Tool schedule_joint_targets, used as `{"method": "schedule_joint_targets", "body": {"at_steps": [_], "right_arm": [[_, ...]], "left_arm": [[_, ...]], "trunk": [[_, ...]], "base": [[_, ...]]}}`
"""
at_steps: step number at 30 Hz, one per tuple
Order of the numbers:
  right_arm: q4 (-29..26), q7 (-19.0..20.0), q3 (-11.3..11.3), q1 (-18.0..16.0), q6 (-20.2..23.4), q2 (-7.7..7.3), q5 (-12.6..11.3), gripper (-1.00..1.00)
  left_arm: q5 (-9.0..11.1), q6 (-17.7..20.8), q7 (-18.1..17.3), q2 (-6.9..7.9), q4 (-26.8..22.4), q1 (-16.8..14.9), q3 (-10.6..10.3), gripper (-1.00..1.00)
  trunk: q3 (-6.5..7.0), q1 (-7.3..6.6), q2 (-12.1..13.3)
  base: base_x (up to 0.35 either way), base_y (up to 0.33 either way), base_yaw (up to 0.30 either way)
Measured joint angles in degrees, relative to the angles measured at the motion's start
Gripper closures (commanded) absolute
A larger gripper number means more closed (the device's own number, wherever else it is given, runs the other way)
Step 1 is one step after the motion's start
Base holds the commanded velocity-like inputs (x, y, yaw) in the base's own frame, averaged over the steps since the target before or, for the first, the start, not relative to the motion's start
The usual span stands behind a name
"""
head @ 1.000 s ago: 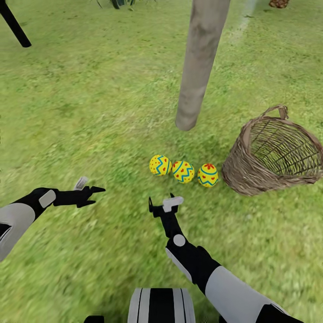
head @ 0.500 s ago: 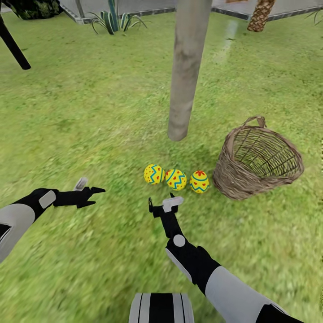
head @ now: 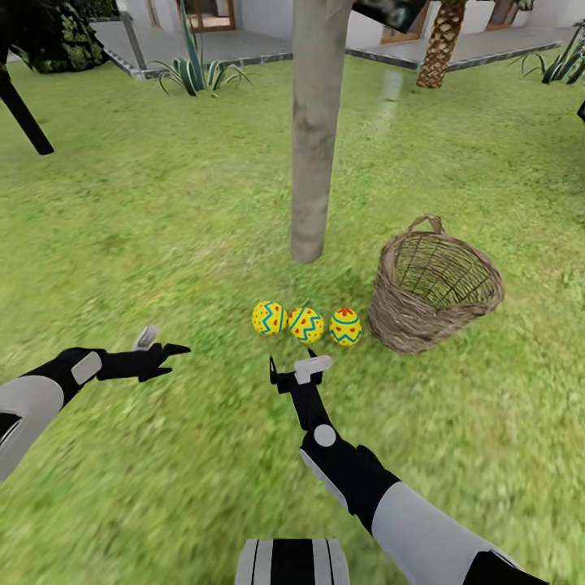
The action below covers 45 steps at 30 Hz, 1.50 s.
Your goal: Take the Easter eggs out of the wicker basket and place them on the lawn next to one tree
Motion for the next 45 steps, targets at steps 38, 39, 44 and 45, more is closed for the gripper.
{"method": "schedule_joint_targets", "body": {"at_steps": [38, 39, 44, 45], "right_arm": [[5.4, -21.4, -0.3, 5.9, -2.8, -2.35, -3.6, -1.00], [5.6, -22.4, -0.3, 6.5, -2.8, -2.70, -3.9, -1.00], [5.1, -28.0, -0.1, 11.3, -3.6, -3.37, -4.1, -1.00], [5.0, -28.9, 0.0, 11.9, -4.5, -3.34, -4.1, -1.00]], "left_arm": [[0.0, -36.2, 12.9, -7.19, 0.0, 22.3, -0.2, -1.00], [0.1, -36.5, 13.8, -7.30, 0.0, 22.5, -0.2, -1.00], [0.7, -41.5, 16.9, -7.01, 0.0, 24.7, 0.1, -1.00], [1.0, -42.7, 17.8, -6.90, 0.0, 25.0, 0.2, -1.00]], "trunk": [[8.44, -1.01, 0.5], [8.66, -1.04, 0.5], [9.77, -1.17, 0.6], [9.99, -1.19, 0.6]], "base": [[-0.209, 0.000, -0.001], [0.000, 0.000, 0.000], [0.000, 0.000, 0.000], [0.000, 0.000, 0.000]]}}
